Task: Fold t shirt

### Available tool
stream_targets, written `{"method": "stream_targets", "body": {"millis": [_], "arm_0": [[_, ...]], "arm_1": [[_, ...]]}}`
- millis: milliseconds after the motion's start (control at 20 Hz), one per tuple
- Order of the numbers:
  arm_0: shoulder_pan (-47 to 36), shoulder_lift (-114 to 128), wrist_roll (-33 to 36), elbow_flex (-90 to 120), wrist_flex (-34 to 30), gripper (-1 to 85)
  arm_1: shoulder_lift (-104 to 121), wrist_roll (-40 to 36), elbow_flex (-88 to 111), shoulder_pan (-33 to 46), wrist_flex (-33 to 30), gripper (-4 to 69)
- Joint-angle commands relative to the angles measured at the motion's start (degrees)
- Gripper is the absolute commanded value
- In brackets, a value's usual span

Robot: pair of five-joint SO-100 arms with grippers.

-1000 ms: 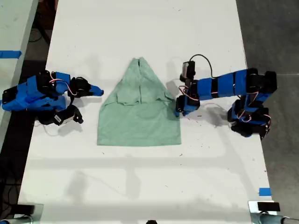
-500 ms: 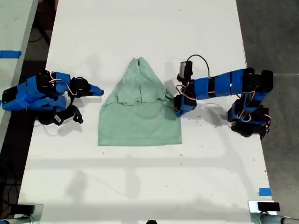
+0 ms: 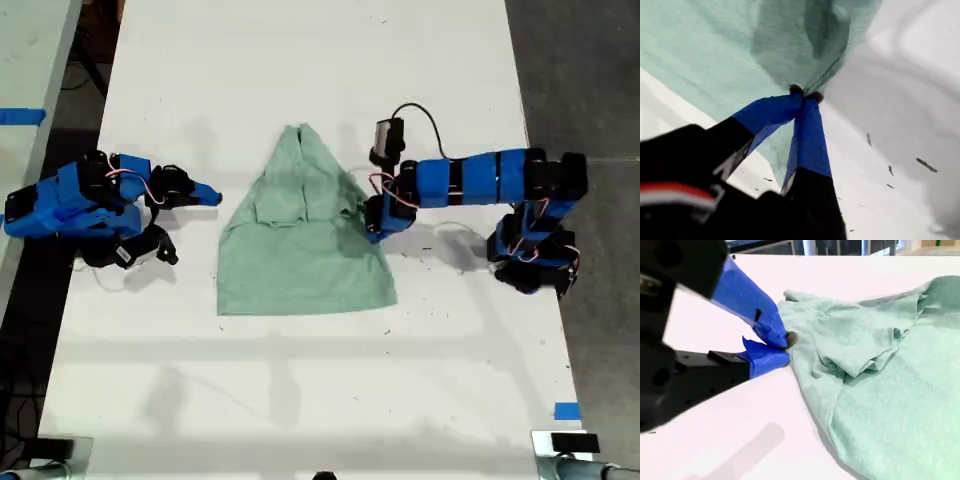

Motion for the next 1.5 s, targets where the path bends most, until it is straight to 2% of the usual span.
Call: {"method": "stream_targets", "body": {"millis": [0, 100, 400, 500, 800, 900, 950, 1050, 1100, 1150, 1200, 1350, 1450], "arm_0": [[0.5, 0.5, 0.5, 0.3, -1.1, -0.1], [0.5, 0.5, 0.5, 0.3, -1.1, -0.1], [0.5, 0.5, 0.5, 0.3, -1.1, -0.1], [0.6, 0.5, 0.5, 0.3, -1.1, -0.1], [0.7, 0.5, 0.5, 0.2, -1.1, -0.1], [0.7, 0.5, 0.5, 0.2, -1.1, -0.1], [0.7, 0.5, 0.5, 0.2, -1.1, -0.1], [0.7, 0.5, 0.6, 0.2, -1.1, -0.1], [0.7, 0.5, 0.6, 0.2, -1.1, -0.1], [0.7, 0.5, 0.6, 0.2, -1.1, -0.1], [0.7, 0.5, 0.6, 0.2, -1.1, -0.1], [0.7, 0.5, 0.6, 0.2, -1.1, -0.1], [0.6, 0.5, 0.6, 0.2, -1.1, -0.1]], "arm_1": [[4.0, -2.3, -7.4, -2.5, -0.4, -0.8], [4.0, -3.5, -8.6, -3.6, -5.0, -0.8], [-2.8, -5.4, -8.5, -4.7, -24.1, -0.8], [-8.8, -5.8, -12.2, -4.1, -27.1, -0.8], [-28.1, -6.2, -26.2, -1.9, -26.1, 0.1], [-28.4, -6.2, -26.5, -1.9, -25.3, 18.3], [-26.7, -6.2, -26.7, -1.9, -23.6, 19.4], [-21.8, -6.7, -26.5, -1.9, -20.0, 16.9], [-18.8, -6.9, -26.4, -1.8, -17.8, 12.0], [-15.6, -6.9, -26.1, -1.6, -14.9, 3.3], [-11.8, -7.2, -25.5, -1.3, -12.4, 1.5], [1.5, -7.1, -20.7, -0.4, -4.0, 1.5], [11.6, -6.4, -12.5, -0.1, -1.5, 1.5]]}}
